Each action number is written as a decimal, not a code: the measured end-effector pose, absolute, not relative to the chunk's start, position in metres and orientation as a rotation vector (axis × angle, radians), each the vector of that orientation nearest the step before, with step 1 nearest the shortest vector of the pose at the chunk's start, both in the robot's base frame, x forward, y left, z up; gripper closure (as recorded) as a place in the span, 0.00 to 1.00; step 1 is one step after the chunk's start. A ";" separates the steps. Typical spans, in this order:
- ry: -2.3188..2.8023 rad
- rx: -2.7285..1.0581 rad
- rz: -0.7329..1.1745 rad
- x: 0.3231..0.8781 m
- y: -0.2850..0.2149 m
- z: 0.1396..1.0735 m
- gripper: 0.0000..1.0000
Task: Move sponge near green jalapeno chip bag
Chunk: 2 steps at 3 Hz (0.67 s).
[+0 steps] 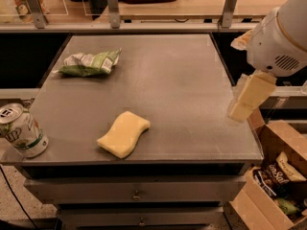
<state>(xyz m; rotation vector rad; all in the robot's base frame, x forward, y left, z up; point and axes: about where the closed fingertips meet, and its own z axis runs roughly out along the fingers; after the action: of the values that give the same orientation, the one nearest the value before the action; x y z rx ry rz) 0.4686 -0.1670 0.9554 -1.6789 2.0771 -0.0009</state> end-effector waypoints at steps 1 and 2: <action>2.008 -1.714 0.036 0.487 -0.128 0.935 0.00; 1.947 -1.763 0.114 0.498 -0.090 0.912 0.00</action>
Offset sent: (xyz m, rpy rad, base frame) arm 0.0431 0.1225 -0.0741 0.1319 0.0329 0.2086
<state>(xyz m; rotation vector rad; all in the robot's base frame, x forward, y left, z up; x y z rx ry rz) 0.4980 -0.0902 0.9122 -1.7627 1.9471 0.1143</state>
